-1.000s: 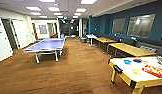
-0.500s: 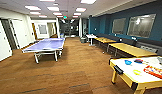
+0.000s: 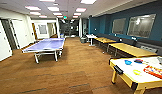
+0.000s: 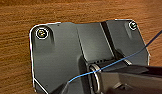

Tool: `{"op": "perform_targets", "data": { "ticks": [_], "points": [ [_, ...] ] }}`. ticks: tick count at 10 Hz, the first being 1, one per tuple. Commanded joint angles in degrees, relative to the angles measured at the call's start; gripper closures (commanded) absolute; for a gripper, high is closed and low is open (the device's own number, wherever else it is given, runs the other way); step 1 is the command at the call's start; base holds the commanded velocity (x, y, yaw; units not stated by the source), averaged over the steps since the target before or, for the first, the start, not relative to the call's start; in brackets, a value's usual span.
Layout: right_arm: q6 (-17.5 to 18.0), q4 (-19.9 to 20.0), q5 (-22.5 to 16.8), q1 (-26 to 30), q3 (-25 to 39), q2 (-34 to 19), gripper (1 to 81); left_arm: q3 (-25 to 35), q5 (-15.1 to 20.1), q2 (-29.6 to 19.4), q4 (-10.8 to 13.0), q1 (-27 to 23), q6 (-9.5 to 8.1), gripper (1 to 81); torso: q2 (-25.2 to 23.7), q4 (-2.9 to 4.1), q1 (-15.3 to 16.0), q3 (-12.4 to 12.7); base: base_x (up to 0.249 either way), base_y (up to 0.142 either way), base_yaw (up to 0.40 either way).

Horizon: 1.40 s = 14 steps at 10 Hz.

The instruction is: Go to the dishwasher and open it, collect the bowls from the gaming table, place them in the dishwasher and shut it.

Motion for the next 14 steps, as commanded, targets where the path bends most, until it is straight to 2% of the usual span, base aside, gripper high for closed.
{"op": "perform_targets", "data": {
  "ticks": [1, 4, 6, 11, 14],
  "points": [
    [-0.2, -0.2, -2.8, 3.1, 0.3, 0.4, 1.0, -0.1, 2.5, -0.2, 0.0, -2.6, 0.19, 1.0, 0.0, 0.00, 0.0, 0.0, 0.000, 0.000, 0.000],
    [-0.2, -0.2, -2.8, 3.1, 0.3, 0.3, 1.0, 0.0, 2.6, -0.4, 0.6, -2.6, 0.36, 1.0, 0.0, 0.00, 0.0, 0.0, 0.000, 0.000, -0.183],
    [-0.2, -0.2, -2.8, 3.1, 0.3, 0.4, 1.0, 0.1, 3.5, -0.3, 0.7, -2.6, 0.45, 1.0, 0.0, 0.00, 0.0, 0.0, 0.000, 0.000, -0.389],
    [0.0, 0.1, -2.7, 3.1, 0.4, 0.4, 1.0, -0.1, 3.4, -0.4, 0.6, -2.6, 0.63, 1.0, 0.0, 0.00, 0.0, 0.0, 0.000, 0.000, -0.399],
    [-0.2, -0.2, -2.7, 3.2, 0.3, 0.0, 1.0, 0.1, 2.9, -0.9, -0.3, -2.7, 0.10, 1.0, 0.0, 0.00, 0.0, 0.0, 0.000, 0.000, -0.400]
  ]
}}
